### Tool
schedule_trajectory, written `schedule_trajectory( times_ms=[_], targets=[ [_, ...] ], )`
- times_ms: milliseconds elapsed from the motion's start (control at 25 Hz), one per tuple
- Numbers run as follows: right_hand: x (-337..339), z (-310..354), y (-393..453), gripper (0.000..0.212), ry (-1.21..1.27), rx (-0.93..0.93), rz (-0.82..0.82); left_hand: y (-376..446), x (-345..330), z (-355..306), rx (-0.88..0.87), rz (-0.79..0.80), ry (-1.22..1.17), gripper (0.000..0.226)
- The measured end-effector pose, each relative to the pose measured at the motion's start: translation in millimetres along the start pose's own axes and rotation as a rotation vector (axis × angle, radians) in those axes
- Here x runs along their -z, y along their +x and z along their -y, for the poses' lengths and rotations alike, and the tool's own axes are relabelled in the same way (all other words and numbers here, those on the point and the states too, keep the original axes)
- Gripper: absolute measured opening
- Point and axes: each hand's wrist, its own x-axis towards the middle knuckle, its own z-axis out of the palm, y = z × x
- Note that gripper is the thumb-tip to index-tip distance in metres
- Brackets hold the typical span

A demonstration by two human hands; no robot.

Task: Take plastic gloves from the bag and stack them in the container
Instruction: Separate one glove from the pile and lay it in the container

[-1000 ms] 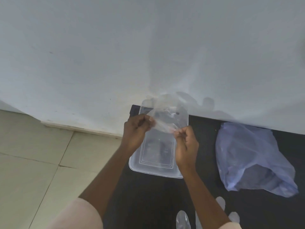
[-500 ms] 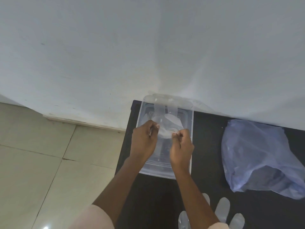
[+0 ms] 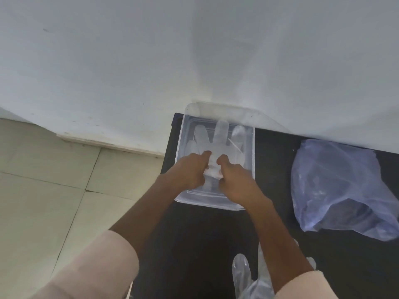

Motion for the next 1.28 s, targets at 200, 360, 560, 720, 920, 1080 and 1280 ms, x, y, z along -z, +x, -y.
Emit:
schedule_trajectory(
  times_ms=[200,360,560,720,920,1080,1280],
  targets=[
    [3.2,-11.8,-4.7,0.051,-0.345,0.039,0.160,-4.9,-4.9,1.1,-0.111,0.070,0.649,0.046],
    [-4.6,-17.9,-3.6,0.039,-0.599,0.113,0.288,-13.5,-10.3,8.0,-0.173,0.132,0.880,0.039],
    [-9.1,-21.1,-1.3,0.039,-0.755,0.182,0.352,-17.8,-12.8,10.9,-0.183,0.127,0.927,0.043],
    [-5.0,-20.4,1.7,0.039,-0.805,0.194,0.386,-20.2,-10.8,10.1,-0.202,0.144,0.950,0.041],
    [0.5,-11.1,-2.3,0.041,-0.427,0.133,0.130,-22.1,3.3,-3.2,-0.209,0.059,0.689,0.046],
    [-9.8,4.0,-5.5,0.037,0.000,-0.088,0.048,-11.3,-9.9,-12.8,-0.160,-0.074,0.549,0.048],
    [-26.8,8.2,4.7,0.039,0.051,-0.190,0.041,-2.6,-36.5,-12.2,0.017,-0.034,0.597,0.075]
  ],
)
